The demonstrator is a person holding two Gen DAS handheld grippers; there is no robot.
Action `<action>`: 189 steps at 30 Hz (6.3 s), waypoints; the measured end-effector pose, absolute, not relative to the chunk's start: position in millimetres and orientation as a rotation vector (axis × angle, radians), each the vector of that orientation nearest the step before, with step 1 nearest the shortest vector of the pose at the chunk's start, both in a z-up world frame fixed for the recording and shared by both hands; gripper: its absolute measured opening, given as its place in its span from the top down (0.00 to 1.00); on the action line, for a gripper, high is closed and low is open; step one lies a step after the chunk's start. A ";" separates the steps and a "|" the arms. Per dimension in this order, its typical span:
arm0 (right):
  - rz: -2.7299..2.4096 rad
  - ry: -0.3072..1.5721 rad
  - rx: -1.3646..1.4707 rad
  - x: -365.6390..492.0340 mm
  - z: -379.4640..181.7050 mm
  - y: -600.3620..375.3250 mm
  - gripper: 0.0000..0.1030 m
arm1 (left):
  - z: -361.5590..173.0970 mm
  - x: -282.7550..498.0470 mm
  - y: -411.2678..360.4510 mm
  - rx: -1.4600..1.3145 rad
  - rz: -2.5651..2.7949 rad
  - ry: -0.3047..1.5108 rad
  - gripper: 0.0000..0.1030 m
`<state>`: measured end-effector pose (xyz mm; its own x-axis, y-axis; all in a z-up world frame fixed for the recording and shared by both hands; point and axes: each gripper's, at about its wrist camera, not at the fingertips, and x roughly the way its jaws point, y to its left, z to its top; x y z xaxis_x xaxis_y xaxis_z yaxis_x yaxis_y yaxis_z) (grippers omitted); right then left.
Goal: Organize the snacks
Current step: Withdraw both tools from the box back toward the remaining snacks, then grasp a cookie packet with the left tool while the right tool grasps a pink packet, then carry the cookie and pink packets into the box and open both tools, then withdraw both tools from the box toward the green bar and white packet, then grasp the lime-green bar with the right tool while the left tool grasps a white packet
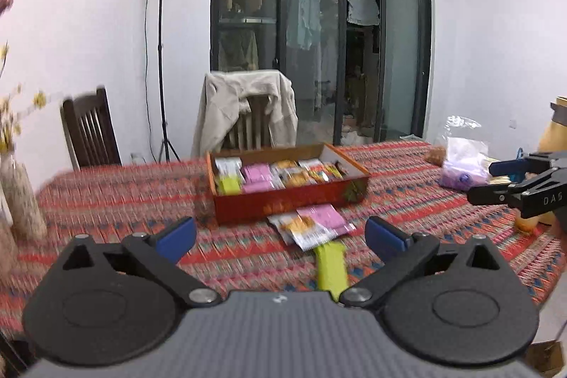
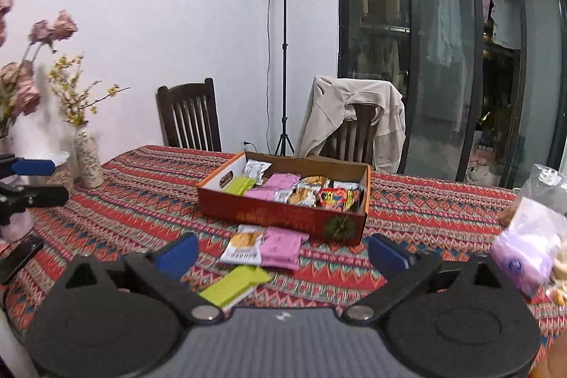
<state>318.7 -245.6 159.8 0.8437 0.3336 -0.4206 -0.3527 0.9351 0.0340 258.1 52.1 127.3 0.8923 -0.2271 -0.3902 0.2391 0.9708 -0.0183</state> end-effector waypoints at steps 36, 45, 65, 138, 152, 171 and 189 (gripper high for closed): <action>0.315 0.614 0.129 354.9 51.7 -247.6 0.00 | 37.0 424.9 -9.0 -0.044 -0.250 0.598 0.12; 0.317 0.607 0.161 406.3 51.0 -241.7 0.00 | -3.9 515.9 -18.7 -0.159 -0.224 0.739 0.20; 0.291 0.670 -0.063 555.6 4.6 -137.3 0.36 | 29.6 429.3 79.8 -0.203 -0.103 0.612 0.55; 0.393 0.681 -0.032 681.1 25.4 -99.7 0.40 | 26.5 630.7 64.5 -0.026 -0.173 0.665 0.36; 0.426 0.547 -0.080 608.4 113.8 -139.6 0.21 | 101.4 532.2 61.1 -0.038 -0.190 0.541 0.18; 0.482 0.470 -0.134 361.5 119.8 -210.2 0.12 | 88.8 283.8 37.4 -0.061 -0.123 0.437 0.05; 0.512 0.590 -0.139 293.0 39.3 -207.3 0.12 | 59.0 249.3 39.9 -0.057 -0.110 0.504 0.05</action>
<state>293.0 -207.3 39.3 0.7104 0.4209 -0.5641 -0.4988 0.8665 0.0184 249.3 39.9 59.0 0.8700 -0.1187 -0.4785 0.0906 0.9925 -0.0814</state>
